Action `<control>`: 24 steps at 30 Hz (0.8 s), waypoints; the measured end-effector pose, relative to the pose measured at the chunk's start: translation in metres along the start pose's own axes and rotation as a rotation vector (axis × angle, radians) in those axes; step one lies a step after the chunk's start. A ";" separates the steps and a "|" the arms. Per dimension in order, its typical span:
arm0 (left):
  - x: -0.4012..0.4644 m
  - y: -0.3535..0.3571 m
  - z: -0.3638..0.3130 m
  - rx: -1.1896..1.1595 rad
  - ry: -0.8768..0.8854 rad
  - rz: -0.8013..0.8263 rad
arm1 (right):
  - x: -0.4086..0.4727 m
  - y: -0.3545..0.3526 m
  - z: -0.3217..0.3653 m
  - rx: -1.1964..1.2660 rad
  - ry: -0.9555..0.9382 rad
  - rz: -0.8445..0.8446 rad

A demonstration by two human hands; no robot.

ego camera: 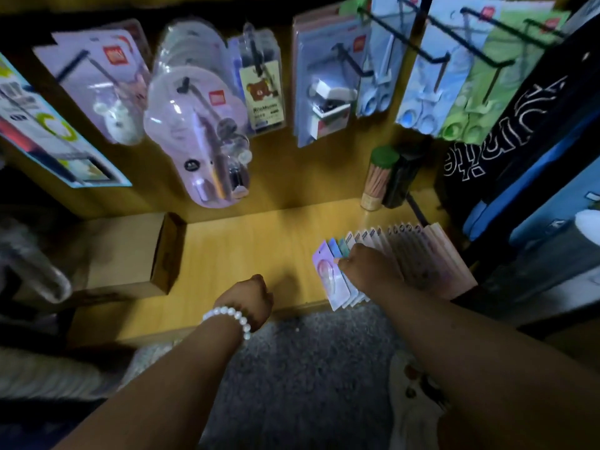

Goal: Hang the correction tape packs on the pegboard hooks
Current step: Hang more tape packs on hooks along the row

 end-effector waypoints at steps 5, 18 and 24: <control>0.014 0.016 -0.010 -0.018 0.013 0.035 | 0.012 0.024 -0.014 -0.051 0.046 -0.080; 0.022 0.039 -0.017 -0.072 0.030 0.077 | 0.024 0.057 -0.009 -0.247 0.084 -0.204; 0.020 0.040 -0.014 -0.059 0.011 0.095 | 0.028 0.063 -0.010 -0.261 0.107 -0.198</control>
Point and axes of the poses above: each hand's wrist, its own x-axis towards the middle knuckle, its own y-axis out of the palm, z = x × y, the point moved 7 cm from there along x, towards the middle knuckle, and after that the axes turned 15 degrees about -y, right-handed, at the moved point
